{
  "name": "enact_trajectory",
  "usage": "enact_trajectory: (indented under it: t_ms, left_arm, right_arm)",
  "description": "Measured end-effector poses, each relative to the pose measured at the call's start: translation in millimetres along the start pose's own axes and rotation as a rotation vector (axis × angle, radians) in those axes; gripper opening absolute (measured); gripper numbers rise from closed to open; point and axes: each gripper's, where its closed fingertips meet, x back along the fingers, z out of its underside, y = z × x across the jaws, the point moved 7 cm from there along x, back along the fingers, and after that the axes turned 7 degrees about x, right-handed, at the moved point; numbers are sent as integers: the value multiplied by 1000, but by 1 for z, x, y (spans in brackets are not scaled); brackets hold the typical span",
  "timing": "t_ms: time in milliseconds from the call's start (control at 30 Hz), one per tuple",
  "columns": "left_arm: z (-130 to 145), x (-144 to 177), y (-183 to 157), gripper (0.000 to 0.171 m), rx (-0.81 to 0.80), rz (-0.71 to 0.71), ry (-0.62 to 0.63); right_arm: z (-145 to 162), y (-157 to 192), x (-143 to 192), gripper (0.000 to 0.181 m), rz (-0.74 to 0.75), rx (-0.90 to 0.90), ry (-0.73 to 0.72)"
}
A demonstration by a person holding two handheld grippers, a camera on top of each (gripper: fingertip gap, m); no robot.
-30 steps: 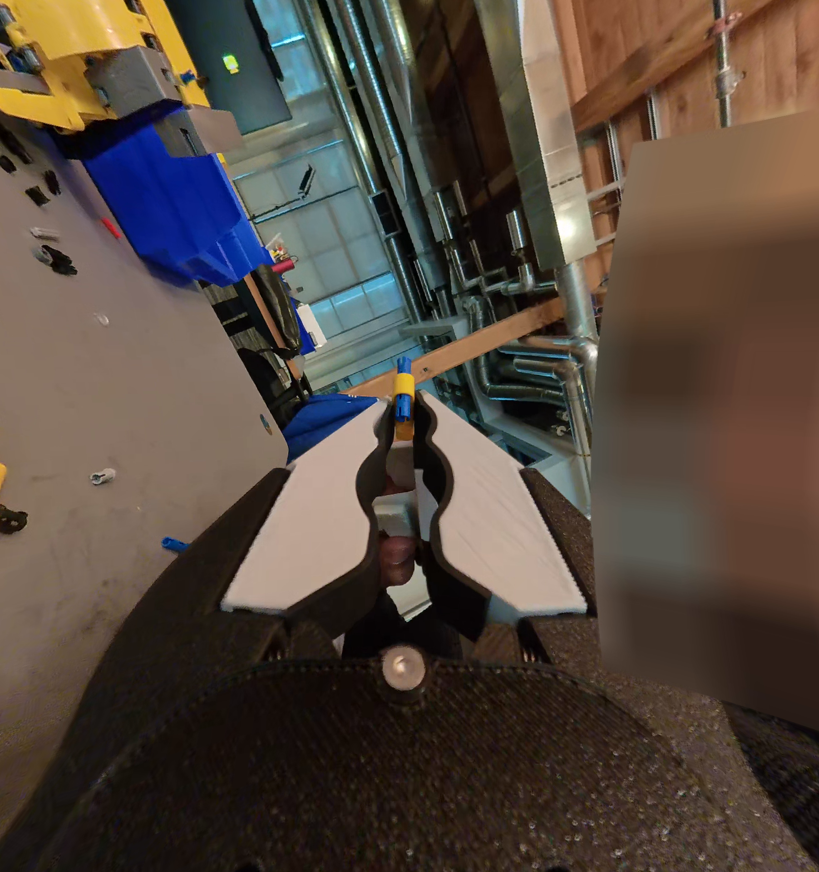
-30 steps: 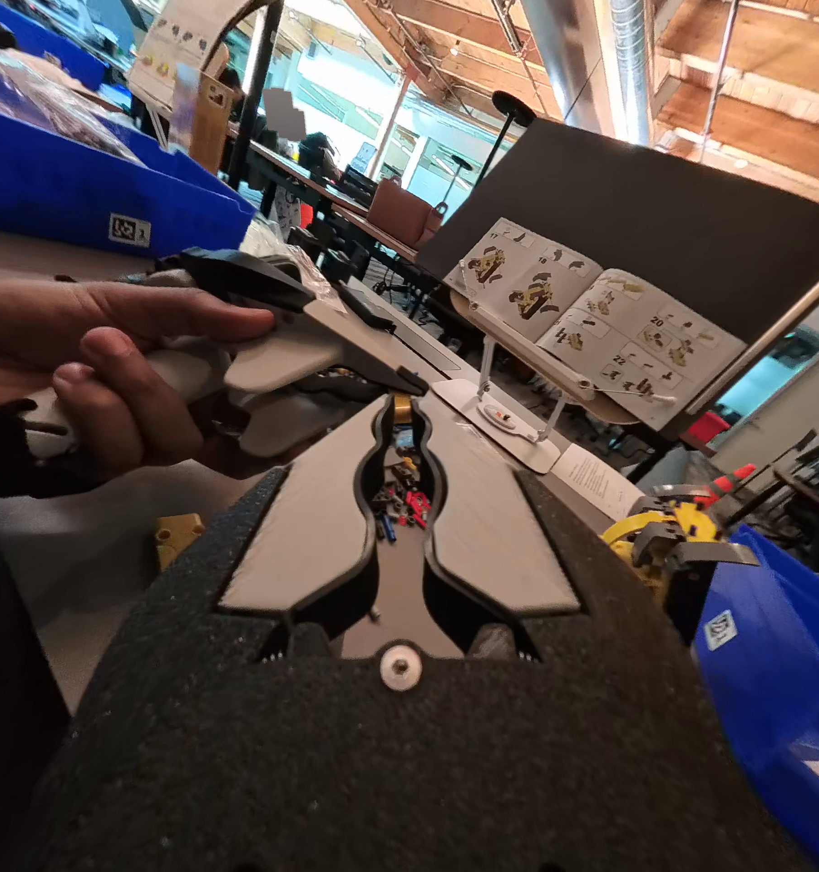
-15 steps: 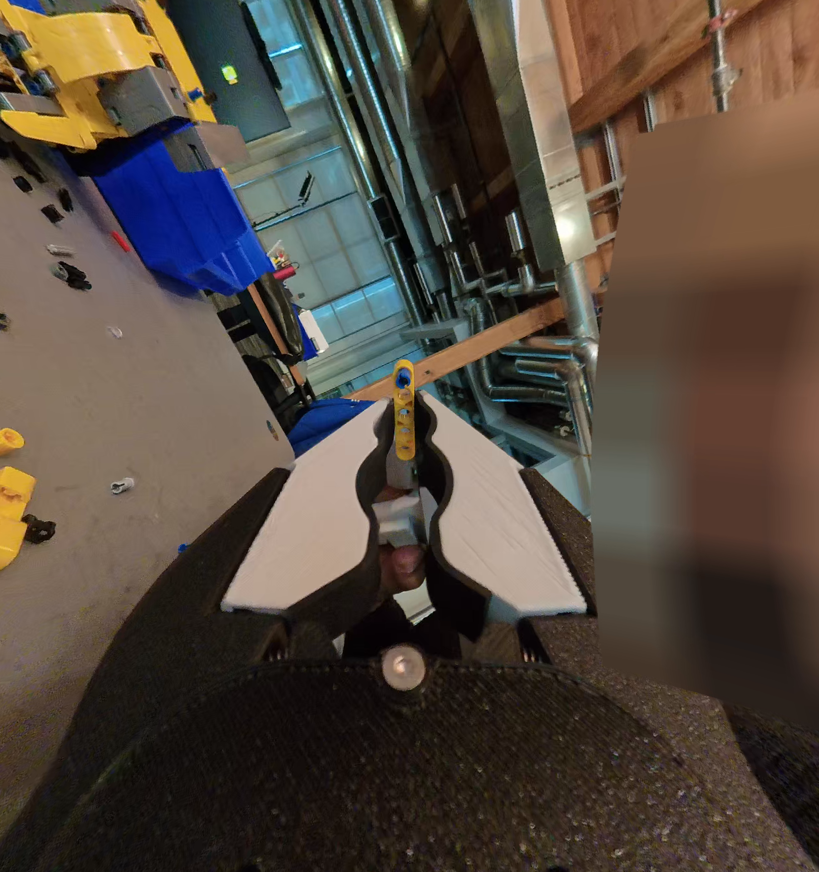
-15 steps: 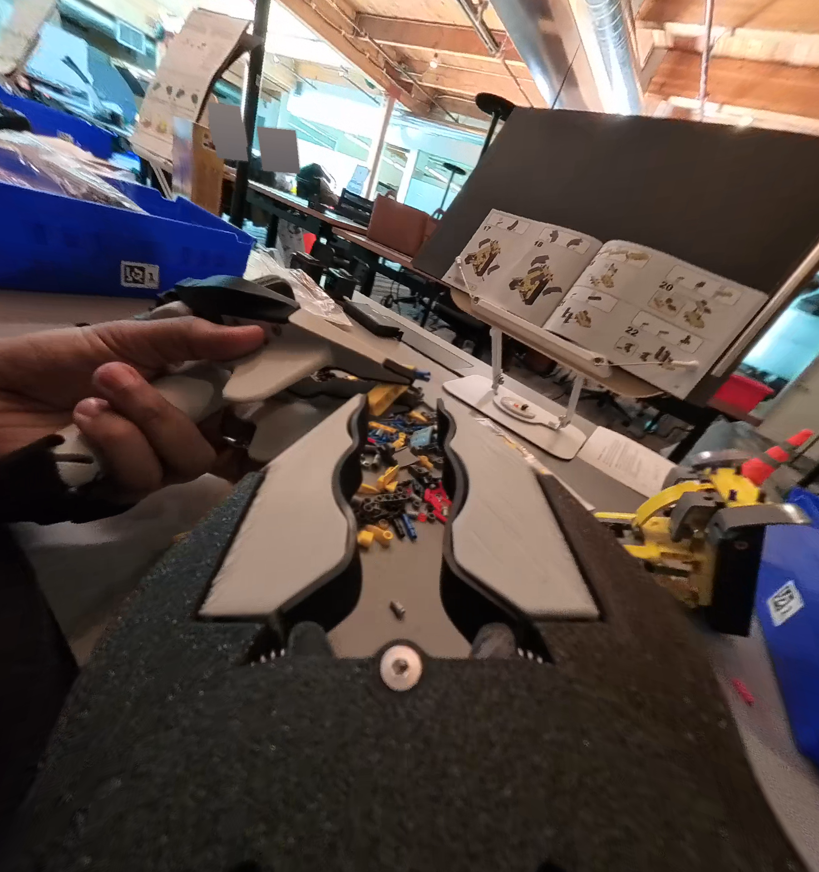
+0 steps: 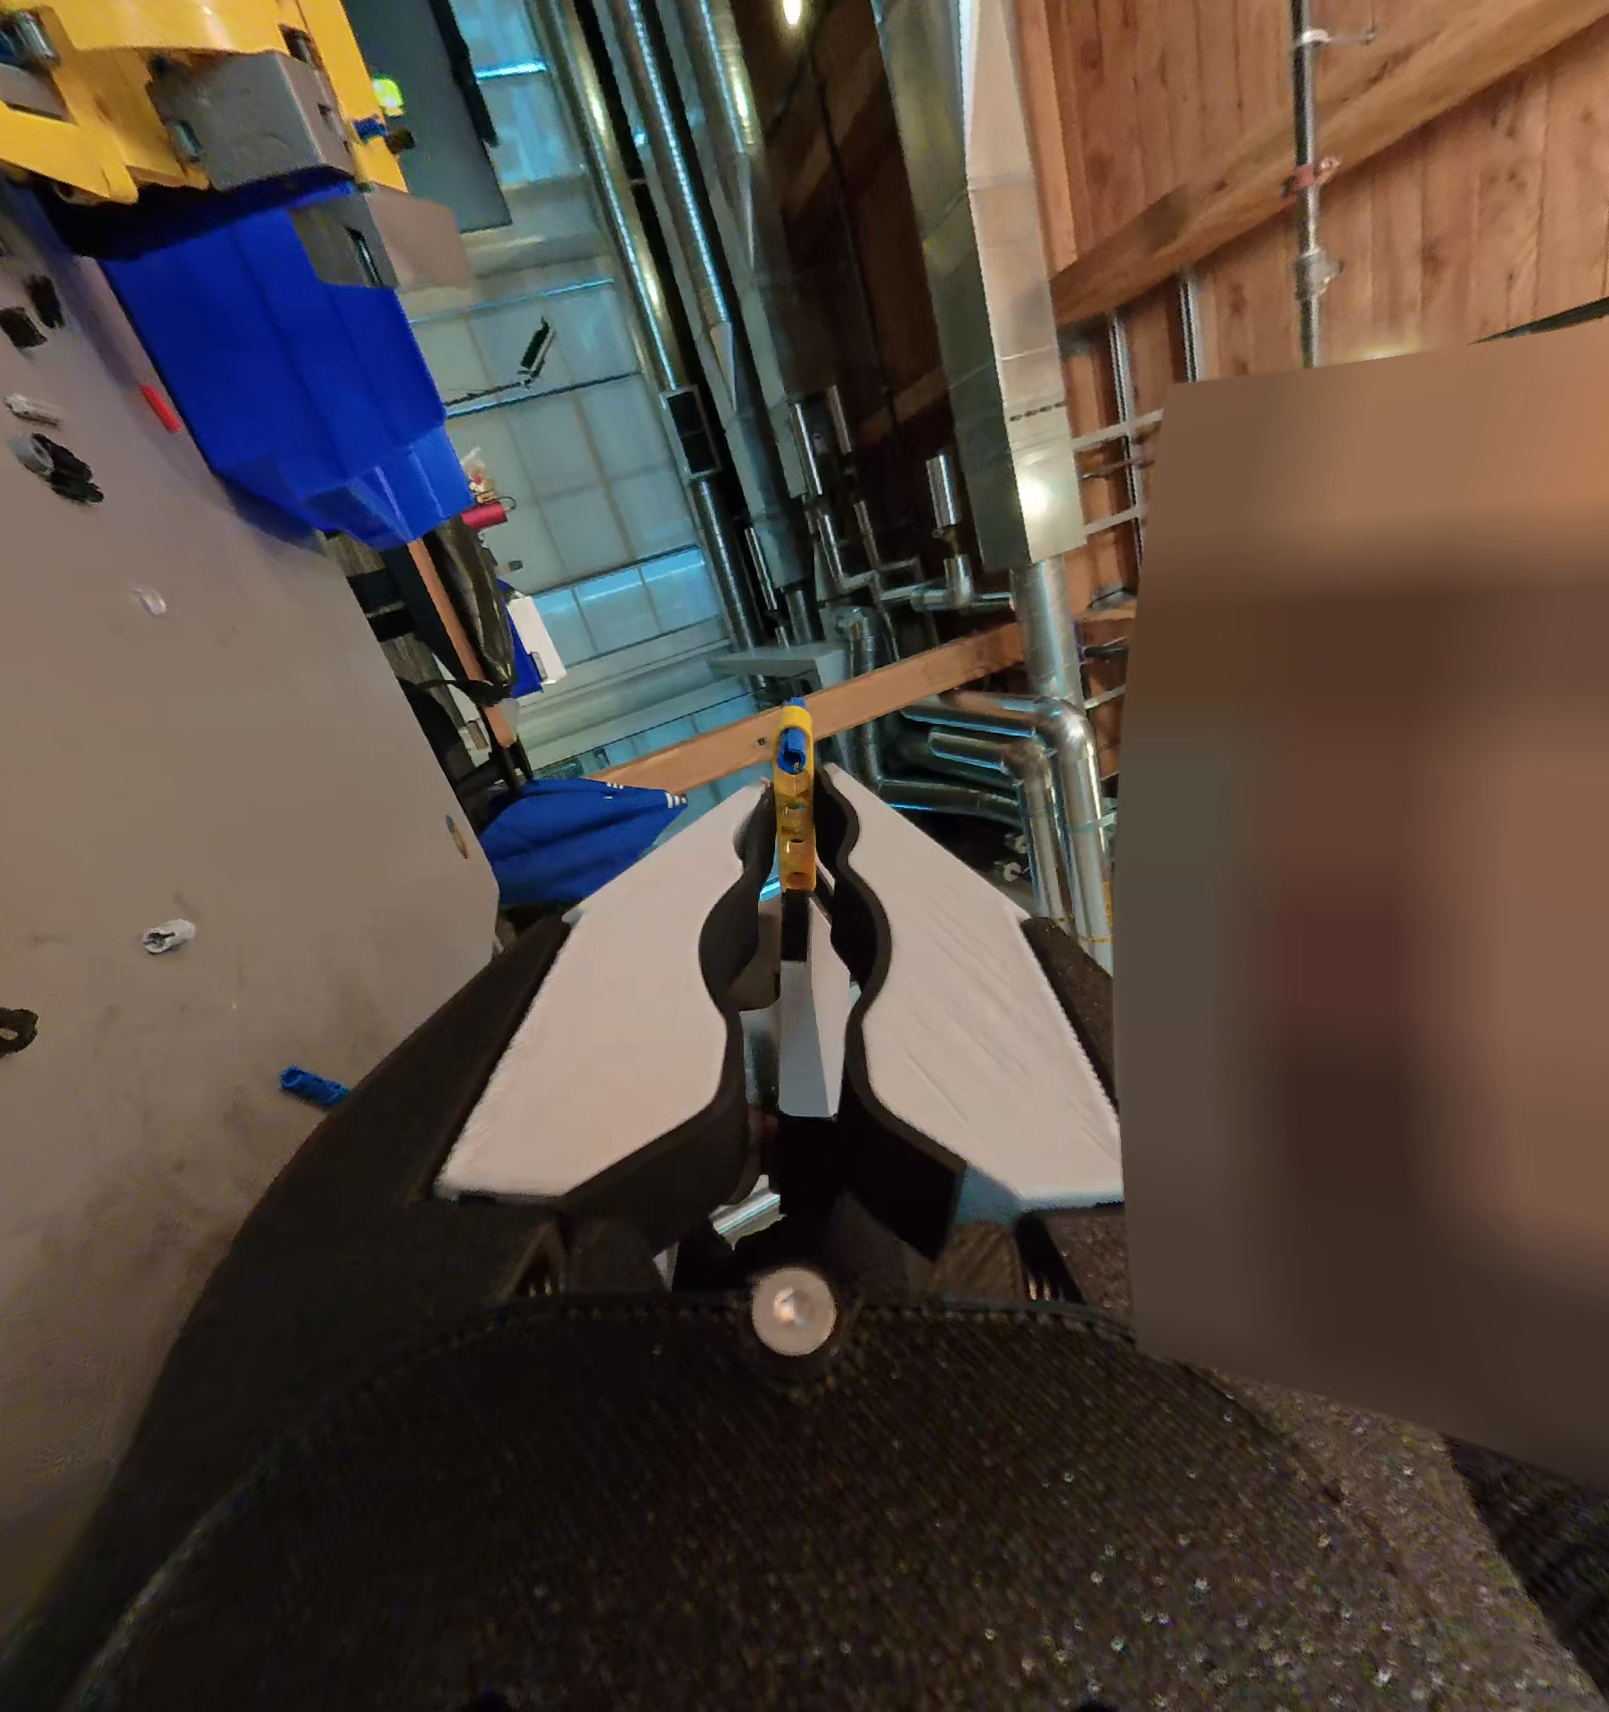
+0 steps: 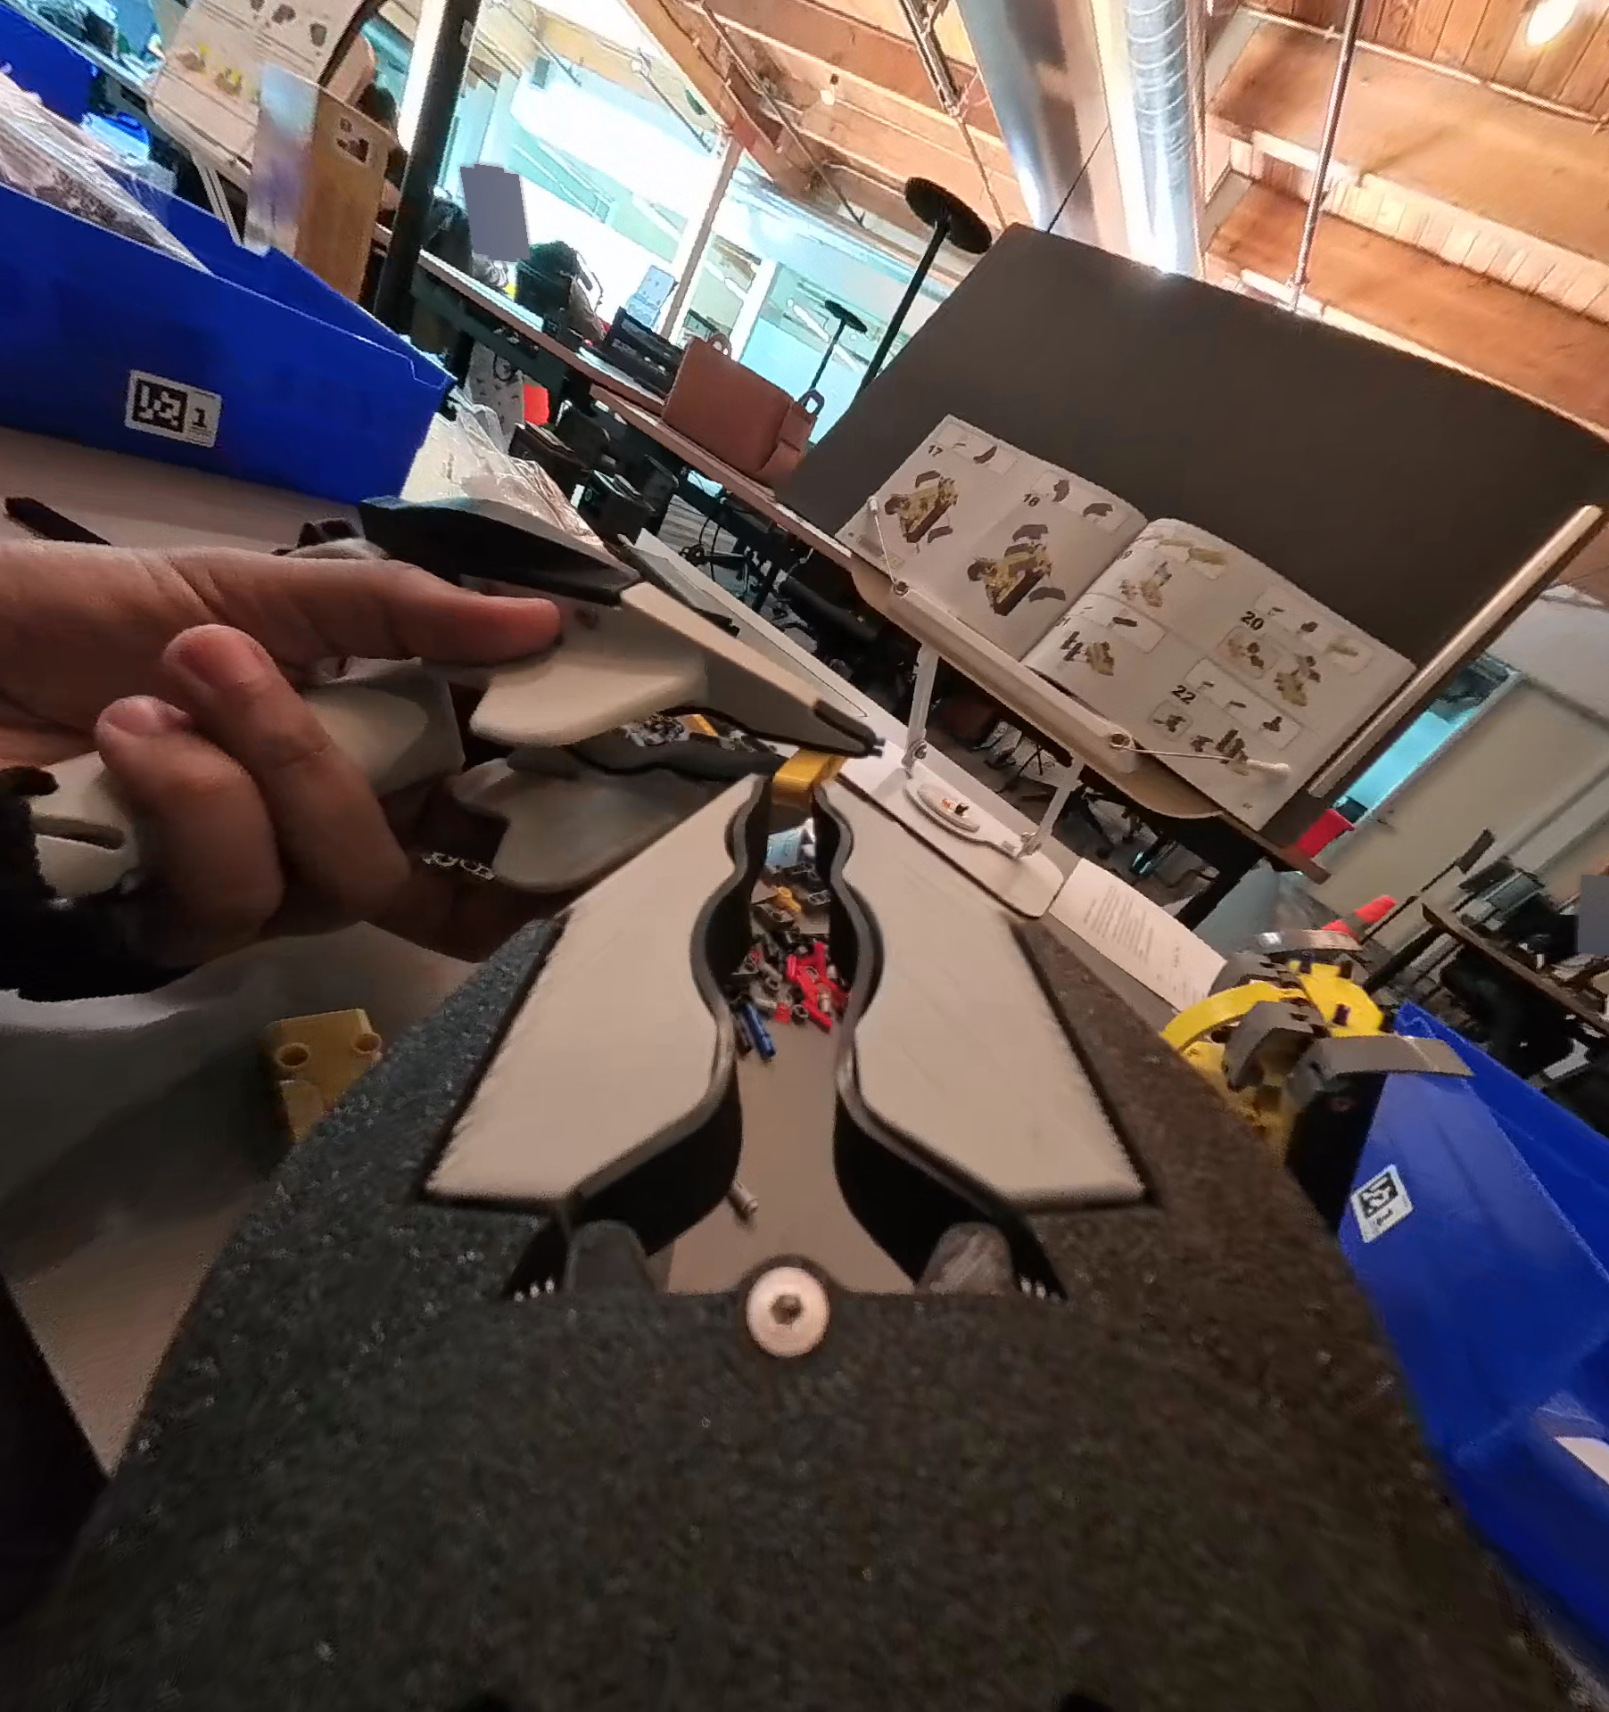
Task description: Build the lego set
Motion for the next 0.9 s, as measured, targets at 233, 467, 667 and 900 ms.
enact_trajectory:
  t_ms: [233, 467, 667, 900]
  left_arm:
    - [7, -3, 1, 5, -34, -13, 48]
    - [4, 0, 3, 4, -69, -46, 49]
    - [-4, 8, -2, 4, -174, -103, 20]
    - [-3, 9, 2, 4, -279, -183, 36]
  right_arm:
    - [2, -9, 2, 7, 33, -48, 7]
    - [5, -8, 1, 27, -6, -124, 31]
    - [33, -30, 16, 52, -125, -391, 246]
    - [85, -12, 53, 45, -291, -421, 682]
